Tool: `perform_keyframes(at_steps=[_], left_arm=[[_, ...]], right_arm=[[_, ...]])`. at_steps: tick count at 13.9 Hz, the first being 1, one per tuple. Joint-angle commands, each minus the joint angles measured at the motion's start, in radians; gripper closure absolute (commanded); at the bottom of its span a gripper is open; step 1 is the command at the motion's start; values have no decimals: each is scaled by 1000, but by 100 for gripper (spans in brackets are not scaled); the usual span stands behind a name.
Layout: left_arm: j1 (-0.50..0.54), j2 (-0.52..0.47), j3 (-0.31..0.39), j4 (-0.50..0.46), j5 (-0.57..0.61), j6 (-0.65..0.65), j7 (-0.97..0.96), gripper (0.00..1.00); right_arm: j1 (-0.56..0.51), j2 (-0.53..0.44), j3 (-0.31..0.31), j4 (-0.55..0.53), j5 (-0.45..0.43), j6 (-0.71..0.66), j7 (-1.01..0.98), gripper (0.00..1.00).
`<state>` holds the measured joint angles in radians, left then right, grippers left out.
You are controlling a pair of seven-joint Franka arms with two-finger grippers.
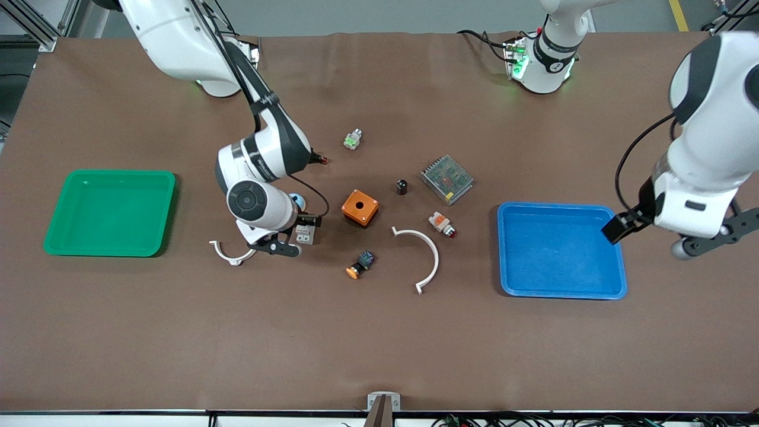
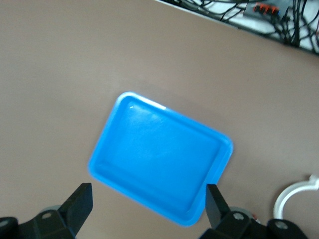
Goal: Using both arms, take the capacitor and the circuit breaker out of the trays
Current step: 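Release the breaker beside the blue ball while the left gripper withdraws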
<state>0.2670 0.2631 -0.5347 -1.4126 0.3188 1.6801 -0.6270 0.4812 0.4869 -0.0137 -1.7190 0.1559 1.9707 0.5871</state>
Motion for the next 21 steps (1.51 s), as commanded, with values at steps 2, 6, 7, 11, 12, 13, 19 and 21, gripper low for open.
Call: perform_keyframes(at_steps=[2, 6, 7, 11, 12, 13, 19, 21], left_arm=[[51, -77, -1, 38, -87, -94, 168, 0], [-155, -229, 339, -35, -216, -166, 402, 0], [-181, -261, 372, -66, -224, -178, 483, 0], [-209, -337, 447, -147, -293, -175, 520, 0], [-210, -344, 446, -157, -293, -175, 518, 0], [-209, -352, 447, -175, -294, -171, 518, 0], [-219, -344, 417, -173, -297, -137, 494, 0], [-218, -340, 410, -175, -297, -137, 492, 0]], right_arm=[[-54, -304, -11, -105, 16, -222, -6, 0], [-176, -511, -11, -299, 14, -202, -182, 0], [-218, -537, -11, -321, 14, -204, -246, 0], [-455, -568, -12, -333, -44, -213, -574, 0], [-498, -568, -12, -327, -52, -211, -617, 0], [-530, -568, -12, -315, -55, -214, -651, 0], [-561, -561, -9, -95, -133, -295, -673, 0], [-555, -561, -5, -48, -134, -300, -670, 0]])
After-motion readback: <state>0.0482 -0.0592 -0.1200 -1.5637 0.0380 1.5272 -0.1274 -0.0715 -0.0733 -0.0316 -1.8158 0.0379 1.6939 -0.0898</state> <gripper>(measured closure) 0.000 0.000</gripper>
